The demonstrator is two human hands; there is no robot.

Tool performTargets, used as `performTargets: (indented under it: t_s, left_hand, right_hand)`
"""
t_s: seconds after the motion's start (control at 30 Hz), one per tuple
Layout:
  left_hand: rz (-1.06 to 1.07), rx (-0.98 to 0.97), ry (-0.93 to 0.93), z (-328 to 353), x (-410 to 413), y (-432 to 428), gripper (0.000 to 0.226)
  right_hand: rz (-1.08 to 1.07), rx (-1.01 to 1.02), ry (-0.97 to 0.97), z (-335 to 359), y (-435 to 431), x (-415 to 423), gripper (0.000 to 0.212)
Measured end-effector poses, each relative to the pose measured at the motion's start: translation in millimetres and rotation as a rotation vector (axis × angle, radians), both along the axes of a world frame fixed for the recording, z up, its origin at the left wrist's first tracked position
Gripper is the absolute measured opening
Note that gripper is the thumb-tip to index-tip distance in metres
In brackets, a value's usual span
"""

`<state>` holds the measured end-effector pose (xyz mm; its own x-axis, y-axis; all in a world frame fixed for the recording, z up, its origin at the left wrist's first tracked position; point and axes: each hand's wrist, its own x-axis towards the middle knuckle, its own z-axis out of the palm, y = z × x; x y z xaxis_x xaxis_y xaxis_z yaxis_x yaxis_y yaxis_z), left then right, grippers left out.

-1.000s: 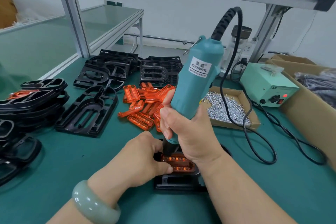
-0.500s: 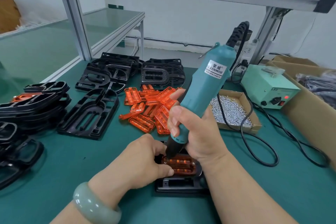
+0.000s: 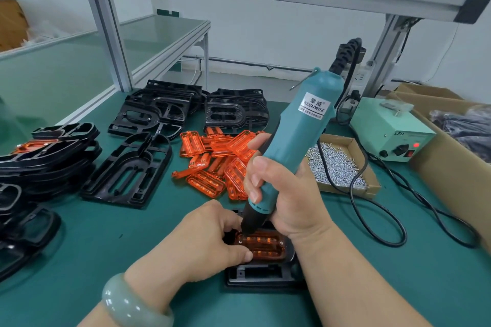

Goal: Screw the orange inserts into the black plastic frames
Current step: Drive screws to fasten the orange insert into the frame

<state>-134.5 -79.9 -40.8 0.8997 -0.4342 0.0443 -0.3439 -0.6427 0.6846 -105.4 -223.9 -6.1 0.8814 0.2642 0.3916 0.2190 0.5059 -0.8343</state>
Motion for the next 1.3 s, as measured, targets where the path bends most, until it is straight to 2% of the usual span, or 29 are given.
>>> performTargets:
  t_s: [0.23,0.47,0.77,0.97,1.1,1.2,1.3]
  left_hand:
    - [0.052,0.004,0.021,-4,0,1,0.033]
    - [0.058,0.038,0.028,-1,2,0,0.04]
    - [0.021,-0.013,0.06,-1,0,1,0.04]
    - [0.058,0.02,0.062,-4,1,2,0.021]
    - [0.053,0.016,0.077,-2,1,1,0.023]
    - [0.045,0.055,0.048,0,2,0,0.038]
    - [0.082,0.053,0.075,-4,2,0,0.025]
  right_hand:
    - [0.01,0.018,0.011,1,-2,-1,0.021]
    - [0.03,0.014,0.022,3,-1,-1,0.02]
    - [0.1,-0.003,0.036,5,-2,5,0.017]
    - [0.078,0.055,0.004,-3,-6,6,0.018]
    - [0.093,0.064,-0.009,-4,-7,6,0.018]
    - [0.175,0.077,-0.048,2,-5,8,0.028]
    - [0.209,0.126,-0.088,18,-10,14,0.031]
